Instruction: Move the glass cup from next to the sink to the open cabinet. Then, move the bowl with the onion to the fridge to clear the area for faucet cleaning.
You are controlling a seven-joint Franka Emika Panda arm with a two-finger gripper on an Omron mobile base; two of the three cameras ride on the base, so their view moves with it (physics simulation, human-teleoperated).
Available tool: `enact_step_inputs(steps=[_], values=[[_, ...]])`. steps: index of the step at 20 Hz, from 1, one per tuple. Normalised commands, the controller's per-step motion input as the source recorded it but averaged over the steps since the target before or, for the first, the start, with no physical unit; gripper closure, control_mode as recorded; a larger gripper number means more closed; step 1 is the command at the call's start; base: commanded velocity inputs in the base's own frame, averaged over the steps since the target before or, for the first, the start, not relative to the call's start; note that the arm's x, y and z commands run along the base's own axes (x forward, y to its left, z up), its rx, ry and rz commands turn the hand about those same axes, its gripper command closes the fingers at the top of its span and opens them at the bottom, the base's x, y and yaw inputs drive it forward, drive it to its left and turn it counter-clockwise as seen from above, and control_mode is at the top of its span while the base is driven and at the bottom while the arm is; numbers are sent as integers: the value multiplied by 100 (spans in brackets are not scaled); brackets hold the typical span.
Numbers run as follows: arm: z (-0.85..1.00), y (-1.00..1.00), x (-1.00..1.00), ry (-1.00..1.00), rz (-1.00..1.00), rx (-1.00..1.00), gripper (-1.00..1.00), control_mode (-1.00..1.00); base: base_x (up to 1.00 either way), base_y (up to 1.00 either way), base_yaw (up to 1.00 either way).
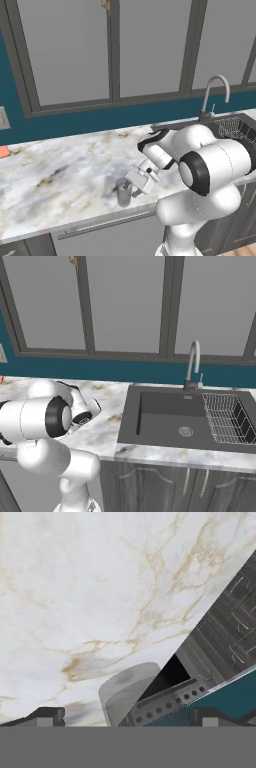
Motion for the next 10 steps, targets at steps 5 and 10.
enact_step_inputs(steps=[5, 10], values=[[0, 0, 0, -1, -5, 0, -100, -100, 0, 0, 0], [0, 4, 0, -2, -11, 0, -100, -100, 0, 0, 0]])
